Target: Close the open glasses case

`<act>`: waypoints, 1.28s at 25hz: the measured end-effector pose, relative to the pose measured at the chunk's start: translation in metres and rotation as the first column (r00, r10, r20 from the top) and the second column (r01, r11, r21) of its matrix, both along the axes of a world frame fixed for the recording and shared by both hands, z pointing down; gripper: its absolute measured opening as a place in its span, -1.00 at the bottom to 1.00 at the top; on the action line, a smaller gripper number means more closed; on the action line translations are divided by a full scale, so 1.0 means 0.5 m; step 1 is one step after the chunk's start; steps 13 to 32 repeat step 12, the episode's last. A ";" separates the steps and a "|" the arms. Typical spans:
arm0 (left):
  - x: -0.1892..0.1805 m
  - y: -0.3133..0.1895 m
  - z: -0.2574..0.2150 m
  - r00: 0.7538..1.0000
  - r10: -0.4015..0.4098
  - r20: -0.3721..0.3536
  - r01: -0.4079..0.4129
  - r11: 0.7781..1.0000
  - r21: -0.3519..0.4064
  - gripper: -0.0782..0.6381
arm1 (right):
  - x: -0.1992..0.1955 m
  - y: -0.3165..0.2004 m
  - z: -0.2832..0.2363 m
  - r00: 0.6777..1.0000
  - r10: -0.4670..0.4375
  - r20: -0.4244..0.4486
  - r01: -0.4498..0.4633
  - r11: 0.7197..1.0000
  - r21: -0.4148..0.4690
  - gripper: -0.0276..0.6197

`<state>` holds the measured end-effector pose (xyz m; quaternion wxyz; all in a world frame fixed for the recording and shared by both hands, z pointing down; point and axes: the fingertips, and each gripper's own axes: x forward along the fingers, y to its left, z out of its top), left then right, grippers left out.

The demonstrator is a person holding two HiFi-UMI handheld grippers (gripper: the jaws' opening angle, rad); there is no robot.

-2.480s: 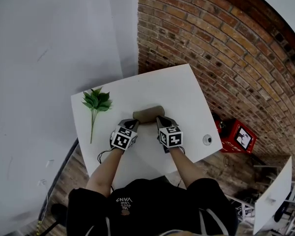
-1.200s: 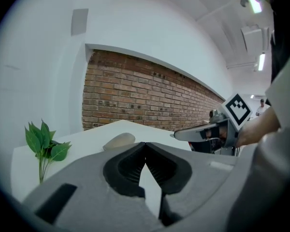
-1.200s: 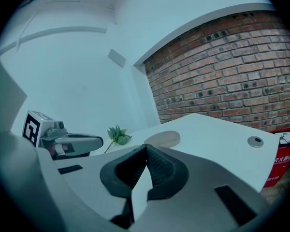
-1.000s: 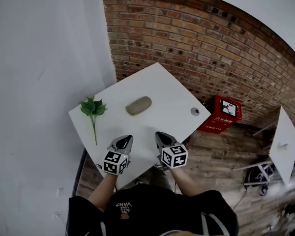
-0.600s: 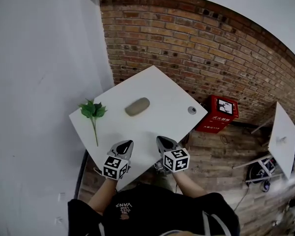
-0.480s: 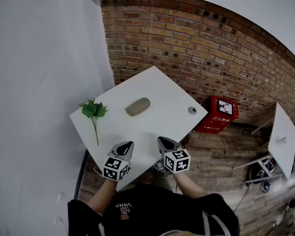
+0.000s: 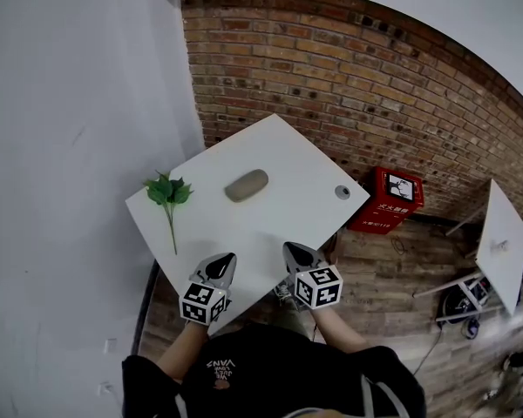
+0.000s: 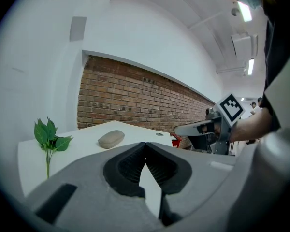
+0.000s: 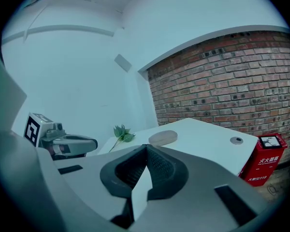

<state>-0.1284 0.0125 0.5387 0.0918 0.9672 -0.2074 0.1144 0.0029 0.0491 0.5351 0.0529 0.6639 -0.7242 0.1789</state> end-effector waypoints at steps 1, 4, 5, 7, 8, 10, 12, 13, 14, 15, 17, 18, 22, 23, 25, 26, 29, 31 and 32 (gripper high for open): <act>-0.001 0.002 0.003 1.000 -0.003 -0.001 0.003 1.000 -0.002 -0.76 | 0.001 0.002 0.001 1.000 0.001 0.000 -0.001 1.000 -0.002 -0.92; -0.001 0.007 0.007 1.000 -0.005 -0.003 0.005 1.000 -0.011 -0.76 | 0.000 0.006 0.003 1.000 0.000 0.004 0.000 1.000 -0.008 -0.92; -0.001 0.008 0.008 1.000 -0.006 -0.005 0.005 1.000 -0.012 -0.76 | -0.001 0.006 0.005 1.000 0.000 0.004 0.000 1.000 -0.011 -0.92; 0.001 0.007 0.010 1.000 -0.005 -0.005 0.005 1.000 -0.011 -0.76 | -0.003 0.004 0.008 1.000 0.000 0.005 0.000 1.000 -0.014 -0.92; 0.002 0.007 0.011 1.000 -0.004 -0.005 0.004 1.000 -0.009 -0.76 | -0.003 0.003 0.010 1.000 0.000 0.005 0.000 1.000 -0.014 -0.92; 0.006 0.003 0.011 1.000 -0.003 -0.005 0.003 1.000 -0.001 -0.76 | 0.000 -0.001 0.011 1.000 0.000 0.005 0.000 1.000 -0.014 -0.92; 0.010 -0.001 0.012 1.000 -0.002 -0.005 0.002 1.000 0.009 -0.76 | 0.005 -0.006 0.011 1.000 -0.001 0.003 0.001 1.000 -0.014 -0.92; 0.010 -0.001 0.012 1.000 -0.002 -0.005 0.002 1.000 0.009 -0.76 | 0.005 -0.006 0.011 1.000 -0.001 0.003 0.001 1.000 -0.014 -0.92; 0.010 -0.001 0.012 1.000 -0.002 -0.005 0.002 1.000 0.009 -0.76 | 0.005 -0.006 0.011 1.000 -0.001 0.003 0.001 1.000 -0.014 -0.92; 0.010 -0.001 0.012 1.000 -0.002 -0.005 0.002 1.000 0.009 -0.76 | 0.005 -0.006 0.011 1.000 -0.001 0.003 0.001 1.000 -0.014 -0.92; 0.010 -0.001 0.012 1.000 -0.002 -0.005 0.002 1.000 0.009 -0.76 | 0.005 -0.006 0.011 1.000 -0.001 0.003 0.001 1.000 -0.014 -0.92; 0.010 -0.001 0.012 1.000 -0.002 -0.005 0.002 1.000 0.009 -0.76 | 0.005 -0.006 0.011 1.000 -0.001 0.003 0.001 1.000 -0.014 -0.92; 0.010 -0.001 0.012 1.000 -0.002 -0.005 0.002 1.000 0.009 -0.76 | 0.005 -0.006 0.011 1.000 -0.001 0.003 0.001 1.000 -0.014 -0.92; 0.010 -0.001 0.012 1.000 -0.002 -0.005 0.002 1.000 0.009 -0.76 | 0.005 -0.006 0.011 1.000 -0.001 0.003 0.001 1.000 -0.014 -0.92; 0.010 -0.001 0.012 1.000 -0.002 -0.005 0.002 1.000 0.009 -0.76 | 0.005 -0.006 0.011 1.000 -0.001 0.003 0.001 1.000 -0.014 -0.92; 0.010 -0.001 0.012 1.000 -0.002 -0.005 0.002 1.000 0.009 -0.76 | 0.005 -0.006 0.011 1.000 -0.001 0.003 0.001 1.000 -0.014 -0.92; 0.010 -0.001 0.012 1.000 -0.002 -0.005 0.002 1.000 0.009 -0.76 | 0.005 -0.006 0.011 1.000 -0.001 0.003 0.001 1.000 -0.014 -0.92; 0.010 -0.001 0.012 1.000 -0.002 -0.005 0.002 1.000 0.009 -0.76 | 0.005 -0.006 0.011 1.000 -0.001 0.003 0.001 1.000 -0.014 -0.92; 0.010 -0.001 0.012 1.000 -0.002 -0.005 0.002 1.000 0.009 -0.76 | 0.005 -0.006 0.011 1.000 -0.001 0.003 0.001 1.000 -0.014 -0.92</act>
